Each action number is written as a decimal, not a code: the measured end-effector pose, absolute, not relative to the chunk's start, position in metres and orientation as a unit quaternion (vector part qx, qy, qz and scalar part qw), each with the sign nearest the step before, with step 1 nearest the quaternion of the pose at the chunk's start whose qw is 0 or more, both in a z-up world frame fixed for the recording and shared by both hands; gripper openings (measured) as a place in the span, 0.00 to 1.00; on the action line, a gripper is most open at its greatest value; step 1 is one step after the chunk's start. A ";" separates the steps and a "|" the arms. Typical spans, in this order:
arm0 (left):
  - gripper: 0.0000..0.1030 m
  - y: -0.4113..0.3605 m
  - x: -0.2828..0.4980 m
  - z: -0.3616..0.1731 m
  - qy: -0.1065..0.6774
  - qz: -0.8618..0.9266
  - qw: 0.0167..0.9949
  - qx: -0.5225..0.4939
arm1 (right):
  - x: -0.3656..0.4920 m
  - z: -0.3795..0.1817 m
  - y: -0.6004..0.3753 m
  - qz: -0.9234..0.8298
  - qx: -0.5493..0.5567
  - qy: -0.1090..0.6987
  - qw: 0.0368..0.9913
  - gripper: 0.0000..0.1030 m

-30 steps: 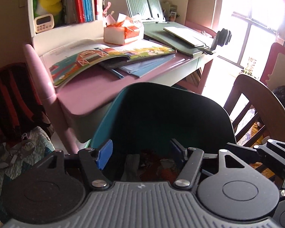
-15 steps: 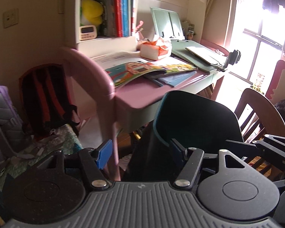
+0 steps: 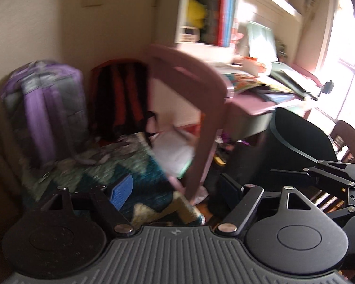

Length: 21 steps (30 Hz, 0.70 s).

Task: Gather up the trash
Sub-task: 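Move both open tools back down toward the Christmas-print paper bag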

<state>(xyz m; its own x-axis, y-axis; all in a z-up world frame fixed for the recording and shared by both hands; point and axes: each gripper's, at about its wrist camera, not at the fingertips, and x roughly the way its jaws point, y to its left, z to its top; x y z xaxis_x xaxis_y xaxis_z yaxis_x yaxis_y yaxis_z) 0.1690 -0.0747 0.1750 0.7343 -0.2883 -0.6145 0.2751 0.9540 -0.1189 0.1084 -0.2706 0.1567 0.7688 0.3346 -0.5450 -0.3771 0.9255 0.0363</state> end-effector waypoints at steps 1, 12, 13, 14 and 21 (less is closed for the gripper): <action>0.78 -0.061 0.168 0.172 0.333 -0.142 0.932 -0.016 | 0.112 0.153 -0.259 0.200 -0.039 0.286 0.936 0.57; 0.91 0.092 0.161 0.109 0.365 -0.042 0.927 -0.078 | 0.141 0.101 -0.130 0.303 -0.052 0.325 0.894 0.58; 0.91 0.107 0.162 0.101 0.368 -0.035 0.925 -0.085 | 0.144 0.095 -0.117 0.311 -0.054 0.329 0.890 0.58; 0.91 0.122 0.163 0.094 0.372 -0.028 0.923 -0.092 | 0.145 0.089 -0.106 0.318 -0.056 0.334 0.885 0.58; 0.98 0.211 0.167 0.032 0.391 0.010 0.913 -0.113 | 0.171 0.034 -0.035 0.352 -0.071 0.380 0.852 0.58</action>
<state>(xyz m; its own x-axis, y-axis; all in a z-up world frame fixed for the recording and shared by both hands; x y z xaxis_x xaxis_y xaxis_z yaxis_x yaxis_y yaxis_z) 0.1674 0.2115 0.0316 0.6938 -0.0710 -0.7166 -0.1060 0.9742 -0.1992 0.1706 -0.0346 0.0342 0.4622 0.5466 -0.6983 -0.6547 0.7415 0.1470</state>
